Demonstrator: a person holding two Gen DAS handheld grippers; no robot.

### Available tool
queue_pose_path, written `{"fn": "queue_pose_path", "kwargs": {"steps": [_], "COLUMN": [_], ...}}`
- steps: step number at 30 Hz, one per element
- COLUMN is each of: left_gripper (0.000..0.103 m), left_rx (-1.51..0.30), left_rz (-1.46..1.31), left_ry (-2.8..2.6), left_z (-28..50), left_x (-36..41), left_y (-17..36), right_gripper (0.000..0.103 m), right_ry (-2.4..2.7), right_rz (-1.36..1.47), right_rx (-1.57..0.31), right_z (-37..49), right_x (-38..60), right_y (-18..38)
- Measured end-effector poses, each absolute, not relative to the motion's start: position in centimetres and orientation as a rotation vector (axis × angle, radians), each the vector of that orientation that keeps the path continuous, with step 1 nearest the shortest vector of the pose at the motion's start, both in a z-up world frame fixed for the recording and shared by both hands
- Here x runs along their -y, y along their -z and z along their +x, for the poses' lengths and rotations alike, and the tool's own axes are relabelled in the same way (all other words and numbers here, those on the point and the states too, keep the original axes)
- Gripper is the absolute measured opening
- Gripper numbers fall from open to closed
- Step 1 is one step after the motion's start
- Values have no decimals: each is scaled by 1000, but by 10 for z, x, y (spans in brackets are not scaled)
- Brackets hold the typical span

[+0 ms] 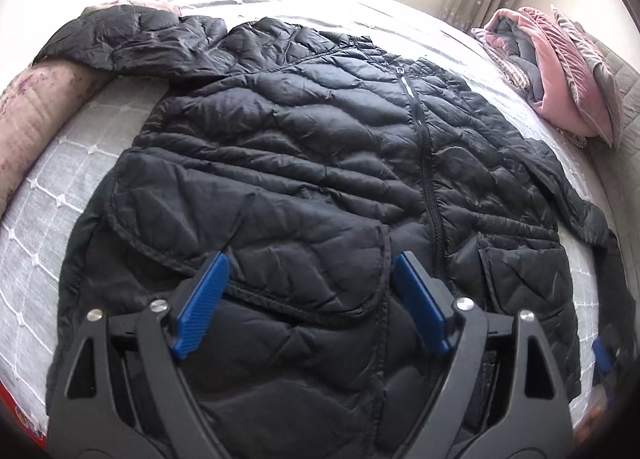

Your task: Fold large clothes

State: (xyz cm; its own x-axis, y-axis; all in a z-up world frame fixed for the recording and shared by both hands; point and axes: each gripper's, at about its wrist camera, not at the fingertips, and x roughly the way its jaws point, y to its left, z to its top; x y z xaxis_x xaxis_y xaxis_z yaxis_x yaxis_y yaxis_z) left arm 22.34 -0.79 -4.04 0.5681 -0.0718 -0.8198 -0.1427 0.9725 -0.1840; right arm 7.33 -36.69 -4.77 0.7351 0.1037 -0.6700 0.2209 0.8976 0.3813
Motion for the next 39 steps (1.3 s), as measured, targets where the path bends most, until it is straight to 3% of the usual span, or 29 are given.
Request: {"fn": "queue_pose_path", "kwargs": {"steps": [14, 25, 30, 35, 38, 39], "left_gripper": [85, 85, 85, 85, 85, 85], "left_rx": [-951, -966, -972, -976, -982, -984], "left_rz": [-280, -274, -286, -250, -220, -222], "left_ry": [-127, -161, -191, -193, -199, -200], "left_z": [233, 249, 256, 263, 266, 266], "left_x": [-34, -53, -59, -54, -51, -51], "left_y": [39, 50, 55, 59, 61, 61], "right_gripper": [83, 83, 83, 83, 80, 74], "right_ry": [154, 189, 284, 386, 461, 477], "right_rz": [596, 796, 972, 949, 936, 941], "right_rx": [-753, -792, -727, -716, -729, -732], "right_z": [112, 197, 225, 250, 262, 264], "right_x": [452, 550, 617, 647, 659, 662], "right_y": [49, 80, 94, 100, 108, 111]}}
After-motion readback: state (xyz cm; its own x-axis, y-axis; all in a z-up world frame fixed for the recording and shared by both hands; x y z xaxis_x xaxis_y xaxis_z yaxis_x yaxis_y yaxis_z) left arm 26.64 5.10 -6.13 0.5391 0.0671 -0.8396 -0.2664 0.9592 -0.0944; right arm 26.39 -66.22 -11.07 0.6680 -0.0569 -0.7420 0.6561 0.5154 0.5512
